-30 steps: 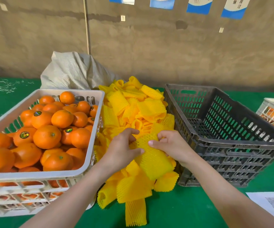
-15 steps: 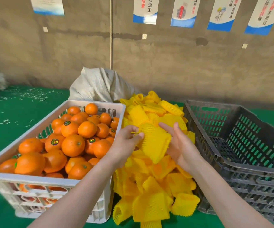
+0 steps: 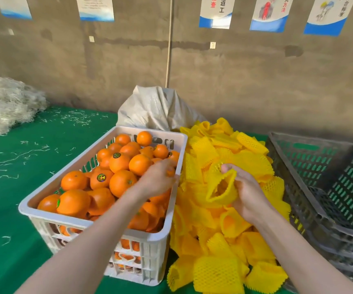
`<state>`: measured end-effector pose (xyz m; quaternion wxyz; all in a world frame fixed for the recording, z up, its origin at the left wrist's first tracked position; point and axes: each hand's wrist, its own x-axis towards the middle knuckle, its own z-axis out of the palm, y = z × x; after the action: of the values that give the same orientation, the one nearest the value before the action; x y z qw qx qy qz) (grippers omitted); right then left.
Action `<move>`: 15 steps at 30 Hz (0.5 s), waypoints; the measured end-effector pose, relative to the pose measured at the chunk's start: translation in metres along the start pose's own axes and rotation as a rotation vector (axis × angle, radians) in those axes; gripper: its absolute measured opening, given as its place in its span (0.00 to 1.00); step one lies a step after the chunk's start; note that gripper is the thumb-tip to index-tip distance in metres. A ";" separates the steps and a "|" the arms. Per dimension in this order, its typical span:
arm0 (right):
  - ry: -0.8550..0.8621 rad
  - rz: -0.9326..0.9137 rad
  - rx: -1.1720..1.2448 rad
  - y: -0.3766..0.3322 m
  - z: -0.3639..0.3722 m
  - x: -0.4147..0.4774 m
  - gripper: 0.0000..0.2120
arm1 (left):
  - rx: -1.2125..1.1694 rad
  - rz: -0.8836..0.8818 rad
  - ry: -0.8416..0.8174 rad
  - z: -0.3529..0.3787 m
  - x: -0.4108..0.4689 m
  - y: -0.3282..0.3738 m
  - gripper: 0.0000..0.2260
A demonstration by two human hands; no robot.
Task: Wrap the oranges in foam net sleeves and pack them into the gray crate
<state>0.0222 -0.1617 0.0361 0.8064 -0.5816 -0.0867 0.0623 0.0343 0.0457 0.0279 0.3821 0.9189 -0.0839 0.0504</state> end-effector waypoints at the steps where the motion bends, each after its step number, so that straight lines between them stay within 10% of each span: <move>1: 0.007 0.007 -0.003 0.000 -0.002 0.000 0.08 | 0.248 -0.037 -0.088 -0.008 0.004 -0.014 0.14; 5: 0.022 0.032 0.008 0.002 -0.010 0.001 0.07 | 0.660 -0.179 -0.331 -0.004 0.006 -0.042 0.40; 8: 0.032 0.058 0.039 0.006 -0.015 0.000 0.12 | 0.592 -0.116 -0.207 0.003 0.007 -0.045 0.38; 15: 0.046 0.087 0.084 0.008 -0.024 -0.003 0.04 | -0.345 -0.136 0.023 -0.012 -0.003 -0.032 0.31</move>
<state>0.0246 -0.1823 0.0207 0.8286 -0.5516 -0.0401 0.0873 0.0368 0.0770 0.0131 0.5374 0.8427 -0.0247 0.0198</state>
